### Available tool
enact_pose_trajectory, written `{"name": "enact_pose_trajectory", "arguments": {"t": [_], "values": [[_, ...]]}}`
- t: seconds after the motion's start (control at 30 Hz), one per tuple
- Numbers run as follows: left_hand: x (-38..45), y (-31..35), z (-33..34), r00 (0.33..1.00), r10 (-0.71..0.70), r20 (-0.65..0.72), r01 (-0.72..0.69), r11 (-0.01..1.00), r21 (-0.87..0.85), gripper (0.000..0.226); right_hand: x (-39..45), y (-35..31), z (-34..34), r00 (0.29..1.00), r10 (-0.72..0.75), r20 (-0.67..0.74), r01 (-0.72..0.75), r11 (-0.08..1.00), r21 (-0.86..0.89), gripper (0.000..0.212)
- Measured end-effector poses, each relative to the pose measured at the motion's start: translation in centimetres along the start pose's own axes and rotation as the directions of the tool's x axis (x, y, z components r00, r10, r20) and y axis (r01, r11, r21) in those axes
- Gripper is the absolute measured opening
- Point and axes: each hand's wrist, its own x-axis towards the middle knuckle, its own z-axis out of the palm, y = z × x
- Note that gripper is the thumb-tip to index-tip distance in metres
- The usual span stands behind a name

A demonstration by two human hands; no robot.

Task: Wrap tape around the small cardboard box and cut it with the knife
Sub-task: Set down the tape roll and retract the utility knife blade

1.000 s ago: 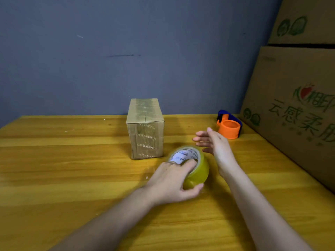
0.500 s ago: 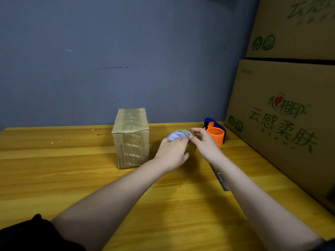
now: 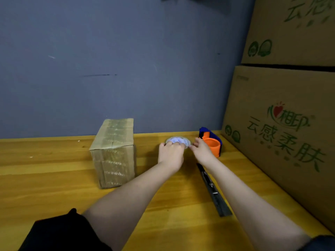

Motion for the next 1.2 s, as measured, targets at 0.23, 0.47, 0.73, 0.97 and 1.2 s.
{"name": "enact_pose_trajectory", "arguments": {"t": [0.23, 0.47, 0.73, 0.97, 1.2], "values": [[1.3, -0.3, 1.6, 0.999, -0.007, 0.039, 0.008, 1.000, -0.001, 0.041, 1.6, 1.5, 0.7, 0.998, 0.029, 0.053, -0.033, 0.997, 0.064, 0.056], [1.0, 0.0, 2.4, 0.999, 0.015, 0.050, -0.016, 1.000, 0.014, 0.043, 1.5, 2.1, 0.8, 0.997, 0.018, 0.070, -0.020, 0.999, 0.036, 0.055], [-1.8, 0.6, 1.3, 1.000, 0.004, 0.013, -0.001, 0.980, -0.198, 0.054, -1.0, 2.5, -1.0, 0.997, -0.071, 0.030, 0.075, 0.983, -0.170, 0.044], [-6.2, 2.8, -0.5, 0.972, 0.010, 0.236, 0.144, 0.767, -0.625, 0.050, -5.5, 2.9, -3.7, 0.995, -0.036, -0.094, -0.008, 0.902, -0.431, 0.020], [-8.6, 5.8, -2.2, 0.803, -0.018, 0.596, 0.593, 0.123, -0.796, 0.024, -8.9, 2.8, -5.3, 0.989, 0.100, -0.107, -0.143, 0.814, -0.563, 0.022]]}}
